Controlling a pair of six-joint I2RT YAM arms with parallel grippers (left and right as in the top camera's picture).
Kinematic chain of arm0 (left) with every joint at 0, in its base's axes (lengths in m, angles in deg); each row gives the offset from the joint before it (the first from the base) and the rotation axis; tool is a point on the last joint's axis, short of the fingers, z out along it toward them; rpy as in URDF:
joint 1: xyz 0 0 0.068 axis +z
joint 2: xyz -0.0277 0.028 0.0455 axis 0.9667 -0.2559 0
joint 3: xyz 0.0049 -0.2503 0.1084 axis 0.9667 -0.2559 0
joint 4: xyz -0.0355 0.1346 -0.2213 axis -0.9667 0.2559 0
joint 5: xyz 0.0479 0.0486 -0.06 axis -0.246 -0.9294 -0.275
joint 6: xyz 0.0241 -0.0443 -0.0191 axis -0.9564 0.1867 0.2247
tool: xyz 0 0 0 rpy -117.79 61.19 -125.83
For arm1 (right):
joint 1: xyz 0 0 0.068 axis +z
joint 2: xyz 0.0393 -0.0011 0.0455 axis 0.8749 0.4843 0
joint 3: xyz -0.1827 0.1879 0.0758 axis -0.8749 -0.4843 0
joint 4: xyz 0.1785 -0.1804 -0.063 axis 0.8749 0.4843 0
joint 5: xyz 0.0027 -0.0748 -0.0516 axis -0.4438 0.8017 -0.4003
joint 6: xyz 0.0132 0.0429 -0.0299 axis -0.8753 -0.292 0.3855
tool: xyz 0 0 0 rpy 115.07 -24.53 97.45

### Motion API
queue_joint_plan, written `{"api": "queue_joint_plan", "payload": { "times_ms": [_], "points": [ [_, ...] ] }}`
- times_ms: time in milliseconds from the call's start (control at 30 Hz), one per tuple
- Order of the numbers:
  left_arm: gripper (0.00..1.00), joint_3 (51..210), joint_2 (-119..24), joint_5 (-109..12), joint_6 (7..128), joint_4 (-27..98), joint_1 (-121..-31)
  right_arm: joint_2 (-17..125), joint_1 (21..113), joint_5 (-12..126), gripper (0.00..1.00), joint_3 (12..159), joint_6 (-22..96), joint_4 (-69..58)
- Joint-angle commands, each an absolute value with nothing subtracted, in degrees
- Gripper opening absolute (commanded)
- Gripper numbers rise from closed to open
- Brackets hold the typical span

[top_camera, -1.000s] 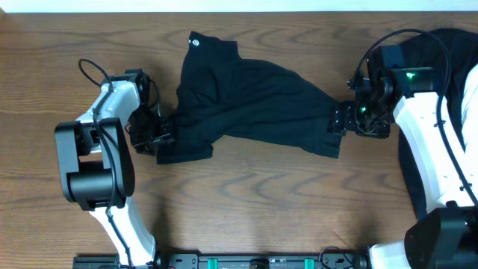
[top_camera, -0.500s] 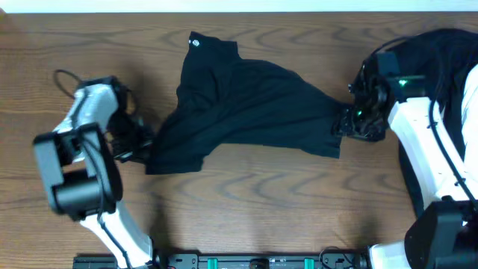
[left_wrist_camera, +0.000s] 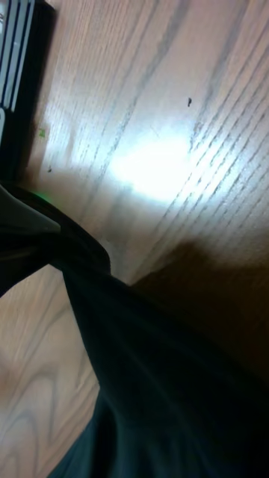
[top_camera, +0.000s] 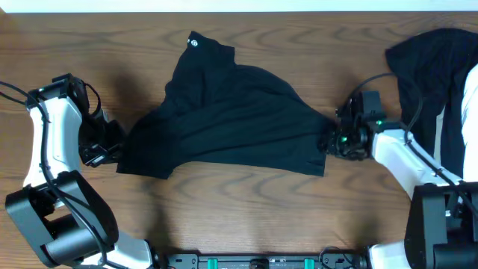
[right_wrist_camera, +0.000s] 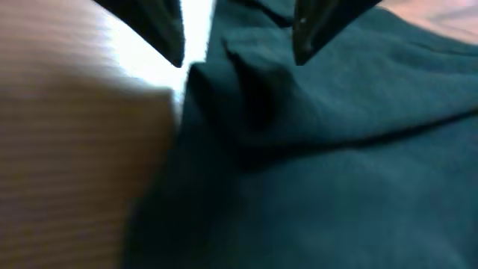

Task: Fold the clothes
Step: 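Grasp the shirt's sides with both grippers and pull them apart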

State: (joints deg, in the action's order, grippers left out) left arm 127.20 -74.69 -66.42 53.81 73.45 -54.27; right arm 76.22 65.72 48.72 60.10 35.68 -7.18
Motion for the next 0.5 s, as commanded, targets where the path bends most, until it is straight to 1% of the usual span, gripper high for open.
{"api": "queue_joint_plan", "payload": {
  "times_ms": [0, 200, 267, 300, 400, 433, 467],
  "points": [
    [0.06, 127.07, -74.12, -67.51, 54.12, 73.96, -54.14, 76.28, 68.15, 41.26, 0.40, 56.23, 36.84, -11.10],
    [0.06, 127.07, -74.12, -67.51, 54.10, 73.91, -54.14, 76.28, 70.53, 43.82, 0.37, 53.41, 36.16, -11.73],
    [0.06, 127.07, -74.12, -67.53, 54.12, 73.89, -54.14, 76.28, 70.53, 44.34, 0.34, 53.13, 36.16, -11.60],
    [0.06, 127.07, -74.12, -67.51, 54.10, 73.89, -54.14, 76.28, 70.53, 44.32, 0.31, 53.09, 36.16, -11.58],
    [0.06, 127.07, -74.12, -67.53, 54.10, 73.93, -54.14, 76.15, 70.42, 43.75, 0.13, 53.22, 36.19, -11.38],
    [0.06, 127.07, -74.12, -67.56, 54.10, 73.93, -54.12, 75.98, 70.31, 43.40, 0.05, 53.48, 36.19, -10.92],
    [0.06, 127.07, -74.12, -67.56, 54.10, 73.93, -54.12, 75.73, 70.14, 43.16, 0.01, 54.03, 36.21, -9.94]
  ]
}}
